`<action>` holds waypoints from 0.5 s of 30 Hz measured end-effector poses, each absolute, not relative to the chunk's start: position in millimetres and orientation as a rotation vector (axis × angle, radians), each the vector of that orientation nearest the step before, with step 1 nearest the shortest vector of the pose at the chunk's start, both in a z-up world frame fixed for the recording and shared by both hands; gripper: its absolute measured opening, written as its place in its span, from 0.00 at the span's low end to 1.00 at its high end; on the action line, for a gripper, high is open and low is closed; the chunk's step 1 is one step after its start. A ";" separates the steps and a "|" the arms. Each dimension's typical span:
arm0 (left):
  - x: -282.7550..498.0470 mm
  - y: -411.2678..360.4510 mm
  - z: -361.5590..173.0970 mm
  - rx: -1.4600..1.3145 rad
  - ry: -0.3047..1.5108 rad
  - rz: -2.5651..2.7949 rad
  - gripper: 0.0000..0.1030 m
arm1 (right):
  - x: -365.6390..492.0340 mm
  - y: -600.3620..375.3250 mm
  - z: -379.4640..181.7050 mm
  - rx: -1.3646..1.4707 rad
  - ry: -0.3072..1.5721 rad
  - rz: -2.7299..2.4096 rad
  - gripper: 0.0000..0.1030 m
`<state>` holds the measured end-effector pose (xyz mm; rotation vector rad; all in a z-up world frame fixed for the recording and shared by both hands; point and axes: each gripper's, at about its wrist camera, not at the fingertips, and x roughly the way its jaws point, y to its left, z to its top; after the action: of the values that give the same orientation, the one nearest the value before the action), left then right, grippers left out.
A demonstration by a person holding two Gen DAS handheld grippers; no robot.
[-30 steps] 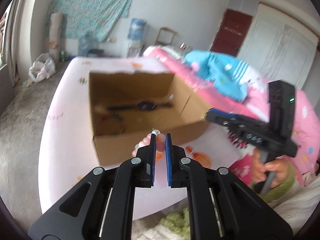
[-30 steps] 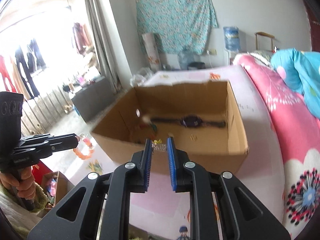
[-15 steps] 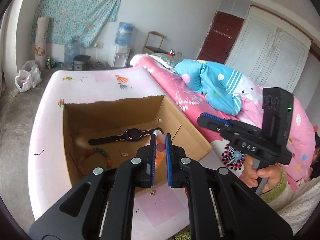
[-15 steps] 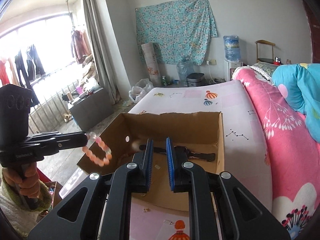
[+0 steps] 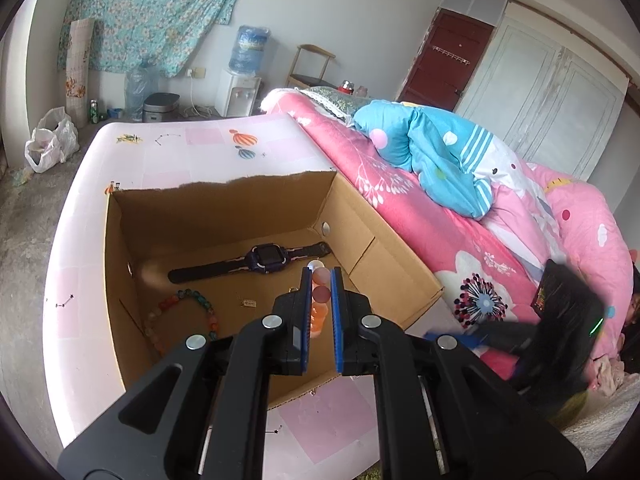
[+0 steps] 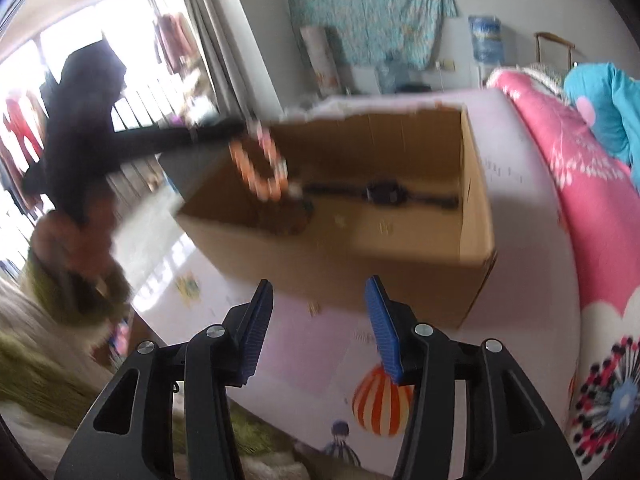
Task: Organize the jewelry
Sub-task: 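Close the right tool on a small charm while the left tool holds the bracelet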
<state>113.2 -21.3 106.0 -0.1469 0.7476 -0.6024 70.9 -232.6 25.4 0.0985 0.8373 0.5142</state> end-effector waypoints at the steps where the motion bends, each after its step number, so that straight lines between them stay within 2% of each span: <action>1: 113.3 -21.7 104.7 -0.147 0.751 -0.603 0.08 | 72.3 -227.5 12.6 0.067 0.866 0.495 0.46; 3: 113.9 -22.6 102.2 -0.149 0.761 -0.598 0.08 | 80.8 -217.6 -15.3 -0.020 0.924 0.432 0.46; 5: 113.4 -22.5 101.3 -0.151 0.764 -0.594 0.08 | 88.2 -211.9 -30.5 -0.064 0.942 0.401 0.34; 8: 112.9 -21.2 101.0 -0.152 0.766 -0.578 0.08 | 98.3 -210.6 -45.1 -0.076 0.958 0.415 0.25; 15: 103.2 -9.2 117.7 -0.186 0.733 -0.562 0.08 | 105.2 -209.1 -48.5 -0.147 0.948 0.462 0.21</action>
<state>103.2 -9.2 117.7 -0.1859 0.7330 -0.5622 105.2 -209.1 -48.5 -0.1474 0.9478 0.4616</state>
